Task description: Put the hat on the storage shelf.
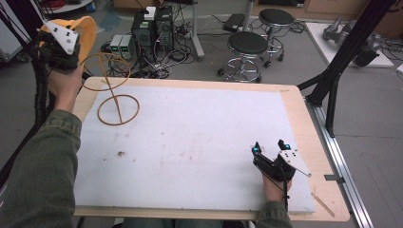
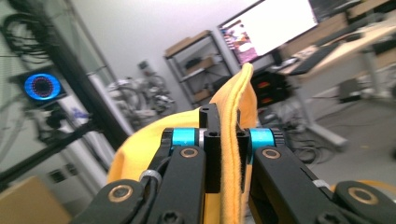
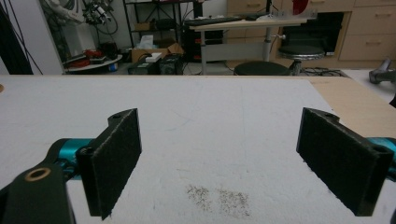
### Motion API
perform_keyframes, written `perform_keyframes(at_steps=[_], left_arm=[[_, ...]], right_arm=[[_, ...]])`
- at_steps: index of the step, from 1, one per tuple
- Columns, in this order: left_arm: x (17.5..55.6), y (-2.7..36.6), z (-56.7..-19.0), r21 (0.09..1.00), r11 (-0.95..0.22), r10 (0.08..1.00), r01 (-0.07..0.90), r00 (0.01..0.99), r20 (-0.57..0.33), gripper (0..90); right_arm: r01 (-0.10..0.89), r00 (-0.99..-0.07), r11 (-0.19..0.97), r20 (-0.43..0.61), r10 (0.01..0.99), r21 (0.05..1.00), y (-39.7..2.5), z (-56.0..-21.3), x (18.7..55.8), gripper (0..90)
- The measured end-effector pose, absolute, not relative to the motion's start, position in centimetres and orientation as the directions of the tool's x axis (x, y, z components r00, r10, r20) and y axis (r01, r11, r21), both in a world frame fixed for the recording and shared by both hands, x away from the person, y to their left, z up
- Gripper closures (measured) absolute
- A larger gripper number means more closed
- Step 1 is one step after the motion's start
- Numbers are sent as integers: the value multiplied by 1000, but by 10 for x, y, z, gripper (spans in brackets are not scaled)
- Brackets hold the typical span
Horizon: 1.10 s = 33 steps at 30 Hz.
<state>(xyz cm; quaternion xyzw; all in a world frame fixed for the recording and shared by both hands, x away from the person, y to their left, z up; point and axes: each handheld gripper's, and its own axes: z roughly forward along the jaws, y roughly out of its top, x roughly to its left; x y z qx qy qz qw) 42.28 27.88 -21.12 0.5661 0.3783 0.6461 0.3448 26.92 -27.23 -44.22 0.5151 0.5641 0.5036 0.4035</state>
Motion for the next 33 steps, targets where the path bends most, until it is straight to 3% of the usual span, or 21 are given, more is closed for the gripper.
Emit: perform_keyframes(at_steps=[9,17,28,33], left_arm=[[427,255,-218,897,-442,897,-8,-4,442,881],[433,222,-238,866,-500,865,16,62,499,881],[434,211,-259,868,-495,864,31,124,488,880],[434,213,-271,895,-445,885,25,164,435,881]], right_arm=[[178,-144,-27,53,988,984,-272,-442,269,130],[174,-140,-31,56,989,984,-272,-442,269,131],[177,-142,-32,58,988,984,-271,-442,269,132],[180,-144,-29,56,988,983,-271,-442,269,137]])
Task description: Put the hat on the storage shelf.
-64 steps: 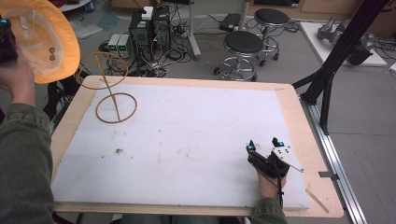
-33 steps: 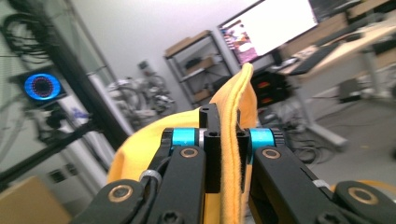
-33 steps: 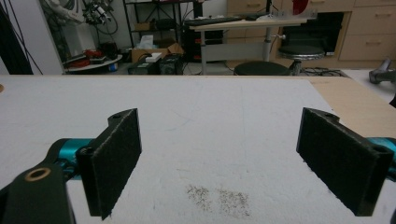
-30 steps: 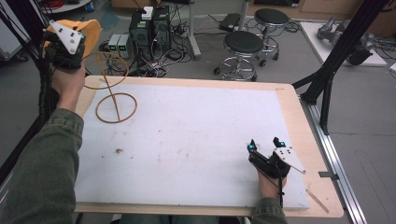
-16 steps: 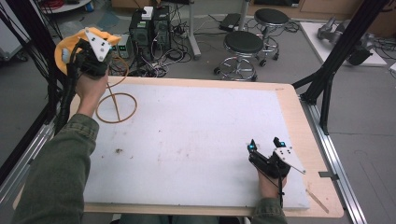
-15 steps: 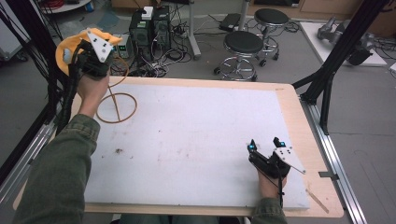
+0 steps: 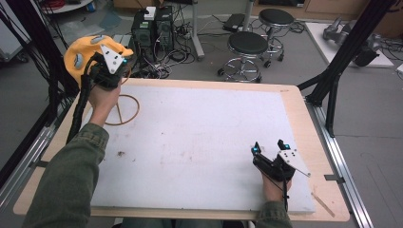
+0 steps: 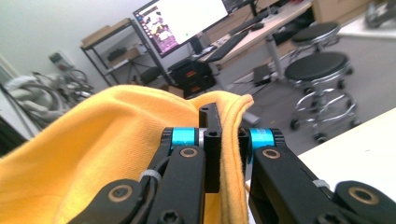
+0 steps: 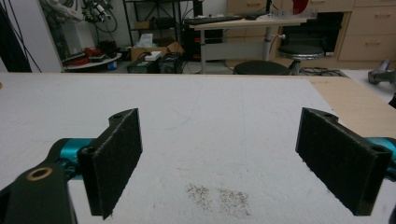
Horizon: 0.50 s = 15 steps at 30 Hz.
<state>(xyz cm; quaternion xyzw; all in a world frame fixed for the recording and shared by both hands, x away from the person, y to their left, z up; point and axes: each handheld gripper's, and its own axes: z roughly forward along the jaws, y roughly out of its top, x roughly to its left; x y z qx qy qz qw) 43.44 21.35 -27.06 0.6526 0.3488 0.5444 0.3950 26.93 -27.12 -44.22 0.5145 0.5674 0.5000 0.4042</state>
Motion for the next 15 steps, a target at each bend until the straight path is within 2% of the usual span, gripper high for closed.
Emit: perform_keyframes(at_steps=[15], left_arm=[[438,209,-306,885,-459,873,85,230,430,880]], right_arm=[[183,-143,-31,58,988,983,-271,-442,269,138]])
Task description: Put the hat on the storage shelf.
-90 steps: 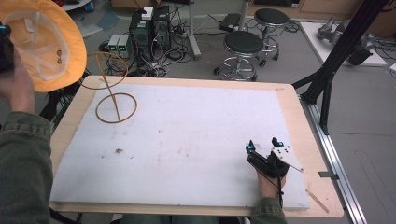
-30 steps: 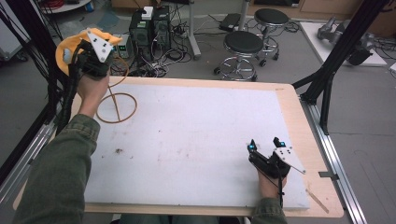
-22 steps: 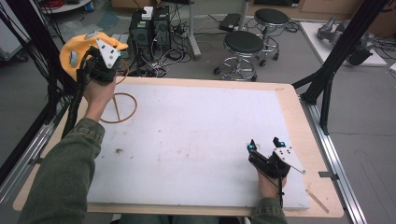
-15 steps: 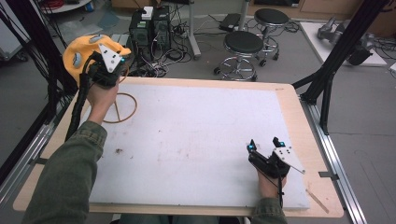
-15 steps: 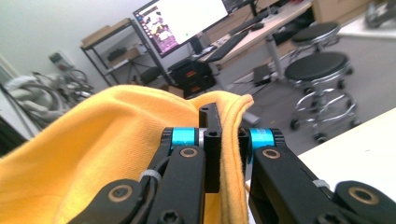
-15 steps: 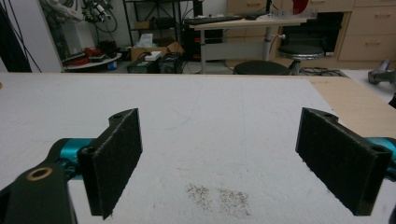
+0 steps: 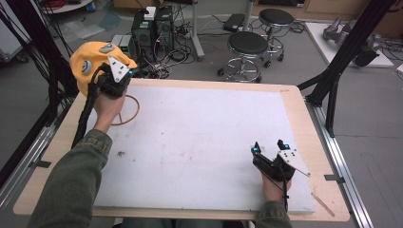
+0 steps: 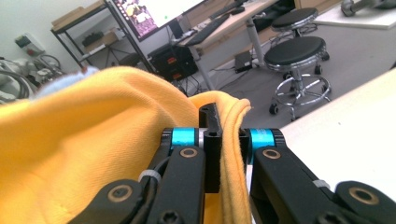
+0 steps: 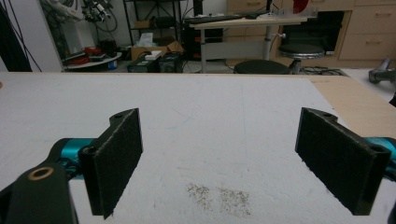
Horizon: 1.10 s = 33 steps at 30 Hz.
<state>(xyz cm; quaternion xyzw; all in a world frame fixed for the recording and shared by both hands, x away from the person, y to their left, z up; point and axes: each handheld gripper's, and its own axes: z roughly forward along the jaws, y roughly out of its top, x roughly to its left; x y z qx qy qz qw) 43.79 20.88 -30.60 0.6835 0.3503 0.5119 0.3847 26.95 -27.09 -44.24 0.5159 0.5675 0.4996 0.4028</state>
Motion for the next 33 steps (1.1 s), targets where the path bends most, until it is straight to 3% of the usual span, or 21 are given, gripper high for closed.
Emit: perform_keyframes(at_steps=[24,33], left_arm=[[440,211,-324,883,-453,874,121,256,413,862],[438,211,-321,895,-433,880,111,268,392,644]], right_arm=[[179,-144,-29,56,988,983,-271,-442,270,138],[181,-142,-39,65,988,983,-272,-442,269,138]])
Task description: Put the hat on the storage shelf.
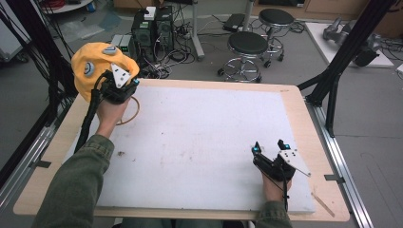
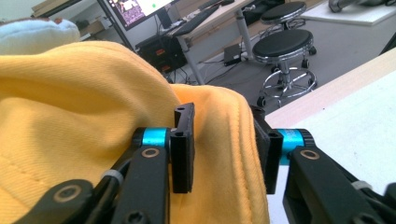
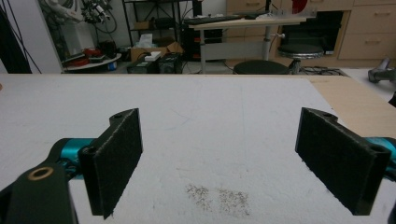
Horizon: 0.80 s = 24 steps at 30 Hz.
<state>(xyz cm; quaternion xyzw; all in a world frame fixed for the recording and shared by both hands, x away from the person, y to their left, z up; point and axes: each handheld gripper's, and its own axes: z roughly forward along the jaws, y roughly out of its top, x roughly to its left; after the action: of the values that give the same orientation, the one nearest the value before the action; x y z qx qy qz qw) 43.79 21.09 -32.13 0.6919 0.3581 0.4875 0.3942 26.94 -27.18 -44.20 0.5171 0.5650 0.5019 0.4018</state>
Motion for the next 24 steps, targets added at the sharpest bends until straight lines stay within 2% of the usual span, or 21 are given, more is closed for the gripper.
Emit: perform_keyframes(at_steps=[4,10,19,24], left_arm=[[434,211,-317,907,-408,886,103,286,366,527],[430,211,-313,919,-386,886,81,310,345,460],[411,215,-295,940,-341,896,0,304,325,423],[403,225,-284,962,-271,917,-35,294,270,390]], right_arm=[[169,-137,-44,68,988,985,-273,-441,269,138],[170,-138,-47,71,988,984,-272,-441,268,138],[171,-133,-52,76,988,984,-273,-441,269,138],[172,-131,-53,76,988,984,-273,-441,268,137]])
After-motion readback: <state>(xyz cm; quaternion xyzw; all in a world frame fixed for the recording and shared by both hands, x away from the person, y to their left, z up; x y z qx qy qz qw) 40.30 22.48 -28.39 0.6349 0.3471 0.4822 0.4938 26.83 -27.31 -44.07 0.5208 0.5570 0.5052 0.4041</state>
